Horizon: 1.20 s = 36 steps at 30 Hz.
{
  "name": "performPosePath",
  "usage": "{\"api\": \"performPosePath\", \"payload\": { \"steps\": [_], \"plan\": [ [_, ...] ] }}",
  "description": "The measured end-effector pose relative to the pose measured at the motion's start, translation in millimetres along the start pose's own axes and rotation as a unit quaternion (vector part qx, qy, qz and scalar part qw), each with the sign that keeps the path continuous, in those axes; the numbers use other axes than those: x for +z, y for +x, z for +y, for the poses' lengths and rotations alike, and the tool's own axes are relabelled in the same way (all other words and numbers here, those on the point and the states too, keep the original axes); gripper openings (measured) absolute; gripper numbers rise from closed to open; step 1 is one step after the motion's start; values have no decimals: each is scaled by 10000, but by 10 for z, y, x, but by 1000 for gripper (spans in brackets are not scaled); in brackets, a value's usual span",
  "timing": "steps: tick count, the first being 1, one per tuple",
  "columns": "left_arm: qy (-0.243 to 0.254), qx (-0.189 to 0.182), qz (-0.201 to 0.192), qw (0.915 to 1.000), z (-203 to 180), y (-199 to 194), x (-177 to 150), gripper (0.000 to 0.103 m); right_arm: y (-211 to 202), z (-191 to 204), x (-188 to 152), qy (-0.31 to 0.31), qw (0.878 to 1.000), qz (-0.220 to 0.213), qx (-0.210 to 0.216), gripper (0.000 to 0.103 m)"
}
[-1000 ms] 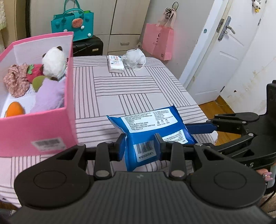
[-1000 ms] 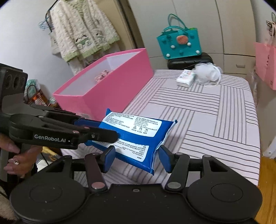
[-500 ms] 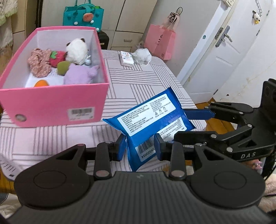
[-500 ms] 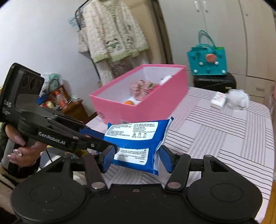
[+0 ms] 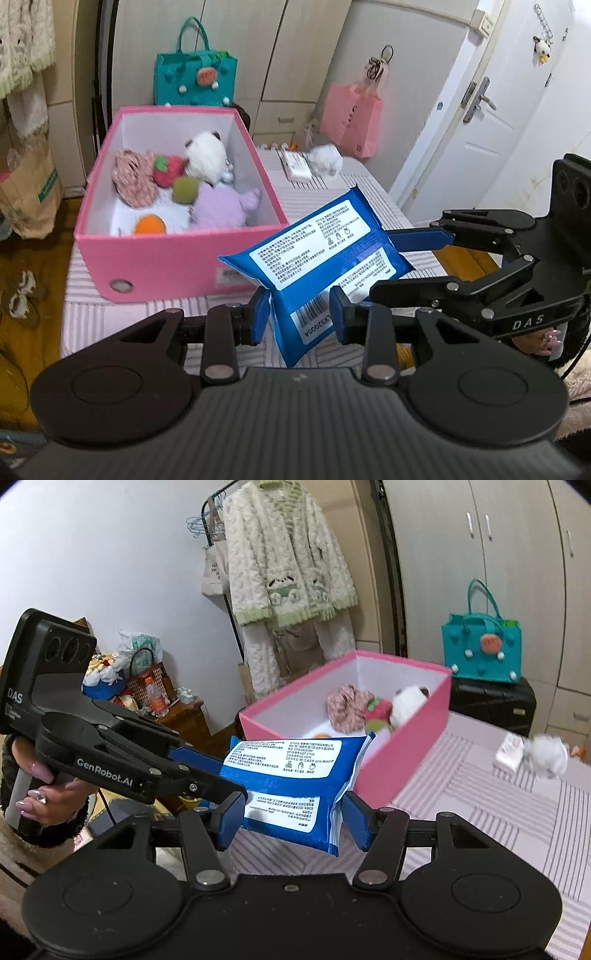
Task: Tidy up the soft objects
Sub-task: 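Lift and carry the wipes packet over the pink box with both grippers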
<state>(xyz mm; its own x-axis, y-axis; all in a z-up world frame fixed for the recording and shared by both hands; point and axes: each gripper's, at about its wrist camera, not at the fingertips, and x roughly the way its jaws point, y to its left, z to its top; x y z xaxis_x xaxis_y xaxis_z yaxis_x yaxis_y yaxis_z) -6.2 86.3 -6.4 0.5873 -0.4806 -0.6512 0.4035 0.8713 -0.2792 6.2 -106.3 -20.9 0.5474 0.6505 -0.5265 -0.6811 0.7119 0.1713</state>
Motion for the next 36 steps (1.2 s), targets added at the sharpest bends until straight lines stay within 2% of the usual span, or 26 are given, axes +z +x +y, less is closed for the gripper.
{"api": "performPosePath", "payload": {
  "steps": [7, 15, 19, 23, 25, 28, 36],
  "plan": [
    [70, 176, -296, 9994, 236, -139, 209, 35, 228, 9, 321, -173, 9997, -122, 116, 65],
    [-37, 300, -661, 9974, 620, -63, 520, 35, 571, -137, 663, -173, 9992, -292, 194, 65],
    [-83, 321, -843, 9959, 827, 28, 663, 35, 746, -278, 834, -119, 9990, -304, 302, 59],
    [-336, 284, -734, 9963, 1065, 252, 849, 35, 1004, -481, 976, 33, 9997, -215, 140, 49],
    [-383, 364, -673, 9963, 1163, 386, 938, 35, 1156, -600, 1027, 163, 9997, -126, 101, 42],
    [-367, 485, -656, 9960, 1293, 561, 1031, 35, 1372, -766, 1057, 375, 9993, 19, 46, 36],
    [-87, 812, -266, 9963, 1488, 1041, 1217, 35, 1772, -974, 990, 662, 9970, 409, -41, 35]
  ]
}}
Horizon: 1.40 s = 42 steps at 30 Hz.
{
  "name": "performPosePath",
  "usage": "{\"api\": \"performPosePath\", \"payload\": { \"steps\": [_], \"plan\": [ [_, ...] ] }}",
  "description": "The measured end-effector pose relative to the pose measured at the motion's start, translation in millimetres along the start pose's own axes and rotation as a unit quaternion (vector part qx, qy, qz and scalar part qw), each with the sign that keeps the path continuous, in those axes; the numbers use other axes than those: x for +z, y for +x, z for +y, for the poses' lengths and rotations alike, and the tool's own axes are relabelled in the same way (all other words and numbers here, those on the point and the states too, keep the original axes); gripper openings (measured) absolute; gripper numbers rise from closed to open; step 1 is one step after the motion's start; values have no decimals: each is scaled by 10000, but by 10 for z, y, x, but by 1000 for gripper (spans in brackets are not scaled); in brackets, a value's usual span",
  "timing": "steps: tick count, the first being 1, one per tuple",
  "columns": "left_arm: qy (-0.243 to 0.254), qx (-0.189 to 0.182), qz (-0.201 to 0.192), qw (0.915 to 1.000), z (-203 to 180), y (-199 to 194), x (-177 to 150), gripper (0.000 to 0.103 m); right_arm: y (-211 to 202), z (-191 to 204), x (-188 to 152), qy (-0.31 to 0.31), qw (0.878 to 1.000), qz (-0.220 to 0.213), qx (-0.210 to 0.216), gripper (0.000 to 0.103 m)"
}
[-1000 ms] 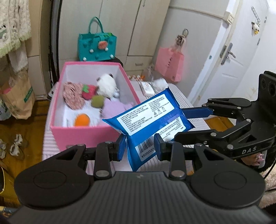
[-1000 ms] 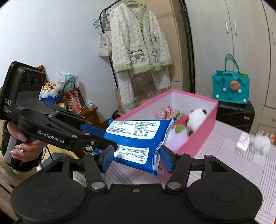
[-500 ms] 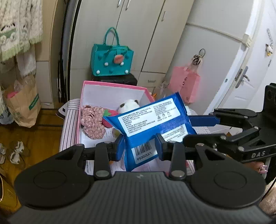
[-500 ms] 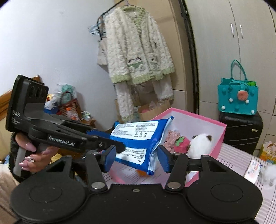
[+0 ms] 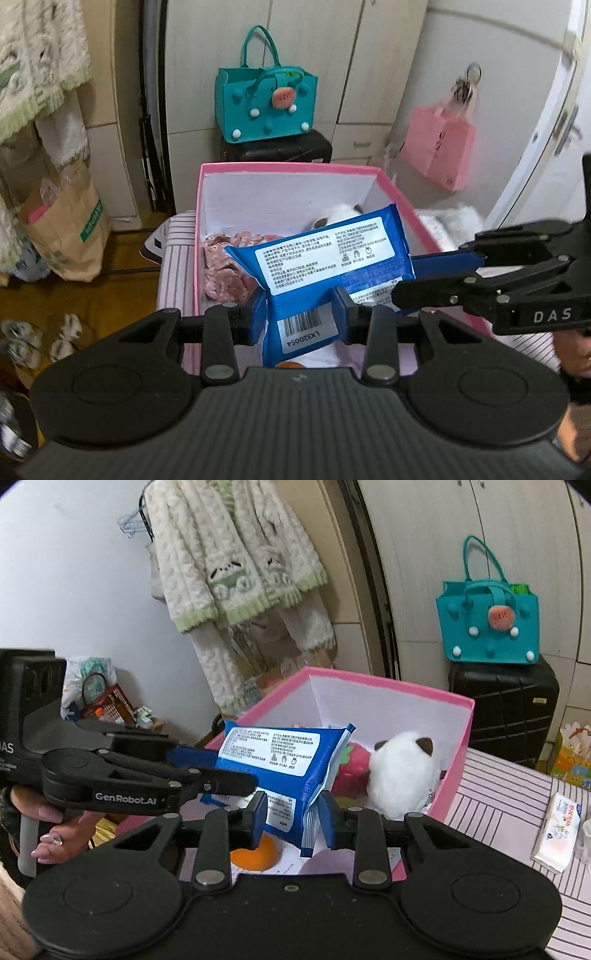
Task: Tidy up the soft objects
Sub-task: 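Lift and carry the wipes packet over the pink box with both grippers, then lower the wipes packet into the box and open both grippers, then withdraw both tools from the box toward the table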
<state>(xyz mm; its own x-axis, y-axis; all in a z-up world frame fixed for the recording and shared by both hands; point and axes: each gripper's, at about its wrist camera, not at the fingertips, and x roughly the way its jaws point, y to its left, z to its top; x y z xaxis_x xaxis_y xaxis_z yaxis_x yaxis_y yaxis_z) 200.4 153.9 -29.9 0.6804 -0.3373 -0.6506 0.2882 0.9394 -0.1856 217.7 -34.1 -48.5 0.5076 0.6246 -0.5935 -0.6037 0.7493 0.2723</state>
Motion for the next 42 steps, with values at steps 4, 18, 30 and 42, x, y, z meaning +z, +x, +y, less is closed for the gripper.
{"api": "performPosePath", "payload": {
  "steps": [4, 18, 30, 42],
  "plan": [
    [346, 239, 98, 9991, -51, 93, 4, 35, 103, -7, 0, -14, 9999, 88, -84, 35],
    [1159, 1046, 259, 9874, -280, 317, -63, 40, 255, 53, -25, -134, 9987, 373, -321, 35],
    [1009, 1258, -136, 9868, -238, -106, -93, 41, 88, 136, -102, -198, 9990, 388, -117, 36],
    [934, 865, 54, 9918, -374, -535, -195, 50, -501, 429, -261, -548, 9984, 121, -83, 39]
  ]
}}
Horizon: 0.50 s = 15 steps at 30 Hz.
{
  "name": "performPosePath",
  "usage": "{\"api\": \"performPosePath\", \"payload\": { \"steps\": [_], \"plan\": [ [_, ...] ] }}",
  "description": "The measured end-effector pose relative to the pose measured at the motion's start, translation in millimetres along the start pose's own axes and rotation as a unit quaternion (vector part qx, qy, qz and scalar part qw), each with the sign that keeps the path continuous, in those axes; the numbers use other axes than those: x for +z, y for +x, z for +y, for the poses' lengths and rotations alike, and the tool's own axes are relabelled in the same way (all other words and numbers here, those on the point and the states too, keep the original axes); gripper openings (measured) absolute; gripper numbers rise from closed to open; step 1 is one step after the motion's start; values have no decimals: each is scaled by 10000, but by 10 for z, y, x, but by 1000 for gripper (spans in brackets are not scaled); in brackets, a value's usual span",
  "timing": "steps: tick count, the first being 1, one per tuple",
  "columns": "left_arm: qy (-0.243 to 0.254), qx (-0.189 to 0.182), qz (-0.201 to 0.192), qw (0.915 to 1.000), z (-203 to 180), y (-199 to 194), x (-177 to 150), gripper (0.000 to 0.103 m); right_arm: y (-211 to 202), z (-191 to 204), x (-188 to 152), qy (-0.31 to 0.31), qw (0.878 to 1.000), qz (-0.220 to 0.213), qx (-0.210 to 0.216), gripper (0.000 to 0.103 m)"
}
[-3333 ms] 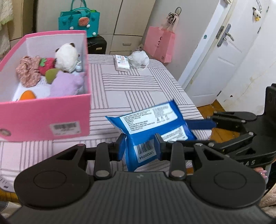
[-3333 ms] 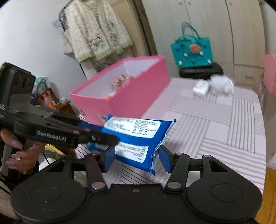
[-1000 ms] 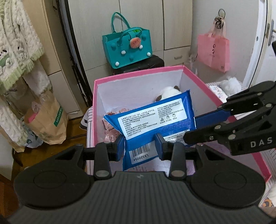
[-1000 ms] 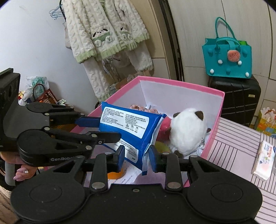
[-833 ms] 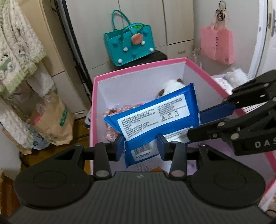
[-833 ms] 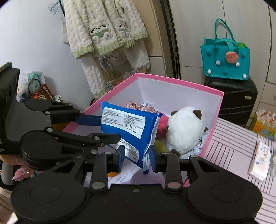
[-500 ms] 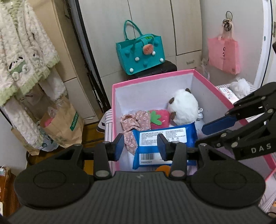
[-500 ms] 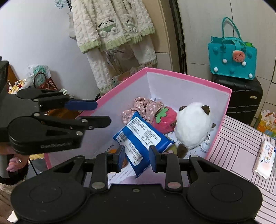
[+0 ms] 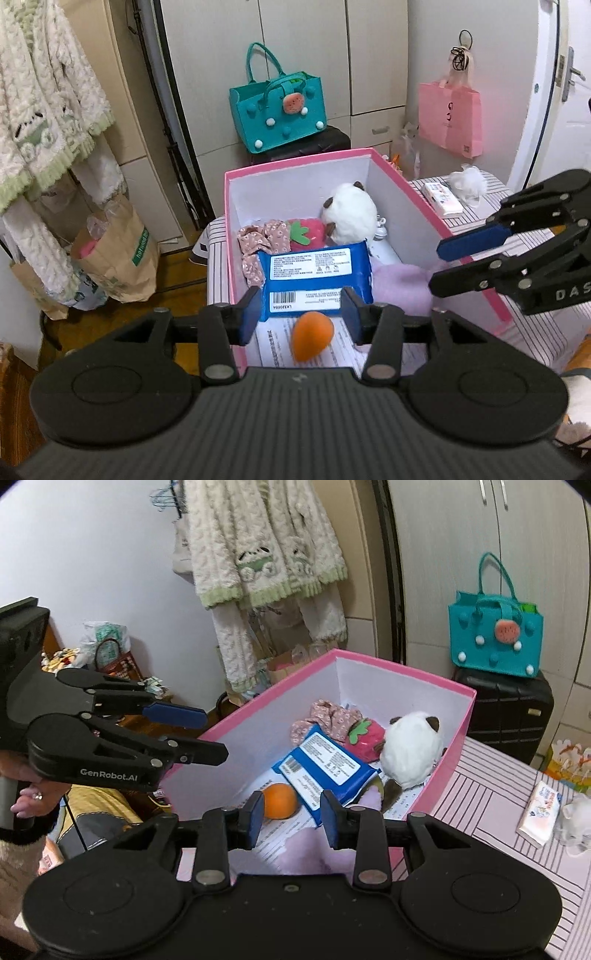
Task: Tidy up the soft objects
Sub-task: 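Withdraw both tools from the box toward the table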
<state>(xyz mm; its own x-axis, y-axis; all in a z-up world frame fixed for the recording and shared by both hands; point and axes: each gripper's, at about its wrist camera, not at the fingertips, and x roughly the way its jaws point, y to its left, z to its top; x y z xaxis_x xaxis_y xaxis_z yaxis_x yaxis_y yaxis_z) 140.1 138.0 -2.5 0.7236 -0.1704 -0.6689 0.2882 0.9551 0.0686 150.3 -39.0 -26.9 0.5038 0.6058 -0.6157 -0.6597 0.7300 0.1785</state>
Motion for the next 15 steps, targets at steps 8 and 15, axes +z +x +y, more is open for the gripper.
{"api": "performPosePath", "payload": {
  "steps": [8, 15],
  "plan": [
    [140, -214, 157, 9996, -159, -395, -48, 54, -346, 169, -56, -142, 9998, -144, 54, 44],
    [252, -481, 451, 9975, -286, -674, -71, 59, -664, 236, -178, -124, 9996, -90, 232, 48]
  ]
}}
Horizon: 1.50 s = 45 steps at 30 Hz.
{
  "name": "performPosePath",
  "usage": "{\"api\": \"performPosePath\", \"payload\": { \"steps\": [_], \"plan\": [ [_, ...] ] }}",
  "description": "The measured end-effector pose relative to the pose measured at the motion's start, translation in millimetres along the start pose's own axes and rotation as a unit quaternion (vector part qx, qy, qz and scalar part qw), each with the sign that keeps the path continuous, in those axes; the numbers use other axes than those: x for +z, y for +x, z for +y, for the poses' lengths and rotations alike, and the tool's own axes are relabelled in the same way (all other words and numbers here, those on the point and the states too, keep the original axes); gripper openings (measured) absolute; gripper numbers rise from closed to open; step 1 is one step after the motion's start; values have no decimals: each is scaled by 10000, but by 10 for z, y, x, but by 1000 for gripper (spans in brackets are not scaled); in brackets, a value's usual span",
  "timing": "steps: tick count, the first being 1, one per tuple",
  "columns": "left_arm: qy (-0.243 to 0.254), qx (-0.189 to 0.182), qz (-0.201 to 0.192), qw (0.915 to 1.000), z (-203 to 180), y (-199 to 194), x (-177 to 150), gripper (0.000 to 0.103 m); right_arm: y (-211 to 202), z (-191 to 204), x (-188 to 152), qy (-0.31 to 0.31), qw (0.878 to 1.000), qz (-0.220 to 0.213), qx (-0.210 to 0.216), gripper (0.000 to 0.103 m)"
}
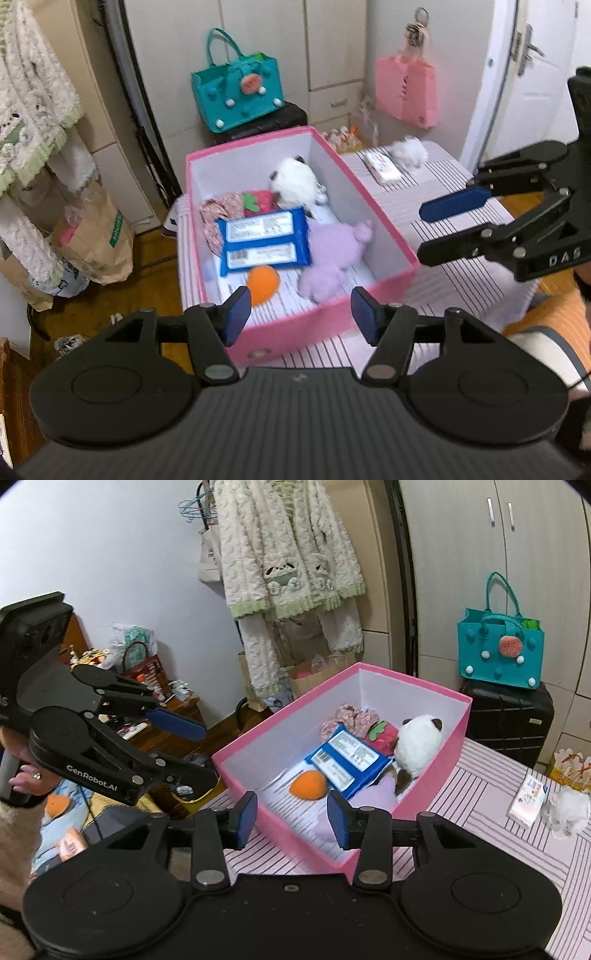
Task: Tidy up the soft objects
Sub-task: 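Withdraw both tools from the box toward the table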
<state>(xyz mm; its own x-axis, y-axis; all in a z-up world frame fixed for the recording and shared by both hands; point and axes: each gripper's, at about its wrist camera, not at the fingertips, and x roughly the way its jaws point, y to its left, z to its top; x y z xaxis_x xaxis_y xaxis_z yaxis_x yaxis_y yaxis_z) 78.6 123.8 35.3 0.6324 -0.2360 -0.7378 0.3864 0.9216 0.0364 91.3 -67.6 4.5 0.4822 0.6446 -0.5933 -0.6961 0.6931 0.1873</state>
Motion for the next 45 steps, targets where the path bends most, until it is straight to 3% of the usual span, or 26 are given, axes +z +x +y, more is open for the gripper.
{"api": "performPosePath", "payload": {
  "steps": [14, 26, 29, 31, 35, 40, 45],
  "plan": [
    [323, -409, 462, 9976, -406, -234, -204, 63, -440, 119, -331, -24, 9995, 233, 207, 53],
    [682, -753, 800, 9916, -863, -132, -317, 65, -746, -36, -767, 199, 9992, 342, -60, 57],
    [815, -901, 866, 9888, -976, -66, -326, 71, -817, -109, -916, 119, 9995, 283, 69, 61],
    [949, -1035, 747, 9873, -1023, -40, -350, 71, -840, -183, -992, 214, 9994, 273, 6, 61],
    [1073, -858, 553, 9890, -1121, 73, -433, 71, -877, -329, -1164, 284, 9993, 220, -134, 61],
    [1020, -965, 421, 9892, -1259, 263, -456, 71, -851, -529, -1332, 377, 9985, 129, -367, 64],
    [1120, -991, -220, 9885, -1461, 319, -349, 71, -834, -726, -1394, 378, 9975, 30, -589, 64]
  ]
}}
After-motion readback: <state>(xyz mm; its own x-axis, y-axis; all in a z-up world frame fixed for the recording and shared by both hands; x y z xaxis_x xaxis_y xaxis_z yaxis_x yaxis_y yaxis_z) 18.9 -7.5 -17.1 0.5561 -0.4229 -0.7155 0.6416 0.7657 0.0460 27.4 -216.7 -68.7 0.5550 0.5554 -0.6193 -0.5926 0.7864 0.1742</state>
